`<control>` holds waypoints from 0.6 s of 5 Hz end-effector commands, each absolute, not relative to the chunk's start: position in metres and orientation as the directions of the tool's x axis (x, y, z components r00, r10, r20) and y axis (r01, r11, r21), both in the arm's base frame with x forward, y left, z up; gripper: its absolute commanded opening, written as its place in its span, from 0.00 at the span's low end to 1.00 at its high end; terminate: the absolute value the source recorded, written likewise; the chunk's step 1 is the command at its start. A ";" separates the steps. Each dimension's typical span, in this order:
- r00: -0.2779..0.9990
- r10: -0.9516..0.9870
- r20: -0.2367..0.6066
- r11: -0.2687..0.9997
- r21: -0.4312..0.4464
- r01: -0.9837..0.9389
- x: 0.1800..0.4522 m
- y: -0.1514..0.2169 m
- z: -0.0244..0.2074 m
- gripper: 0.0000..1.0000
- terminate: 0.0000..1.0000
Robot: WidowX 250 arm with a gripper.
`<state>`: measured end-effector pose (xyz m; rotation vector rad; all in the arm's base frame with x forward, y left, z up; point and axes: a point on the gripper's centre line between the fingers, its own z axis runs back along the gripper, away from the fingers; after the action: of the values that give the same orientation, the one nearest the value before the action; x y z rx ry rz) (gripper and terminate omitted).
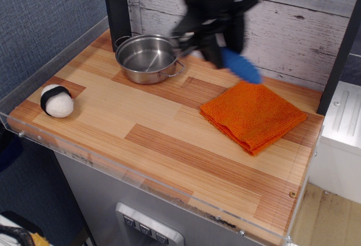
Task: Pick red spoon and place it on the left corner of the table
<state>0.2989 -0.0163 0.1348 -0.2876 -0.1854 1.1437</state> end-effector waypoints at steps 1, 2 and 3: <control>0.437 0.899 0.018 0.418 -0.330 -0.847 0.236 0.036 0.121 0.00 0.00; 0.451 0.892 0.008 0.432 -0.307 -0.848 0.219 0.053 0.101 0.00 0.00; 0.476 0.879 -0.006 0.455 -0.287 -0.843 0.215 0.060 0.080 0.00 0.00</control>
<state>0.2138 0.0548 0.0717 -0.2600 -0.1152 1.0641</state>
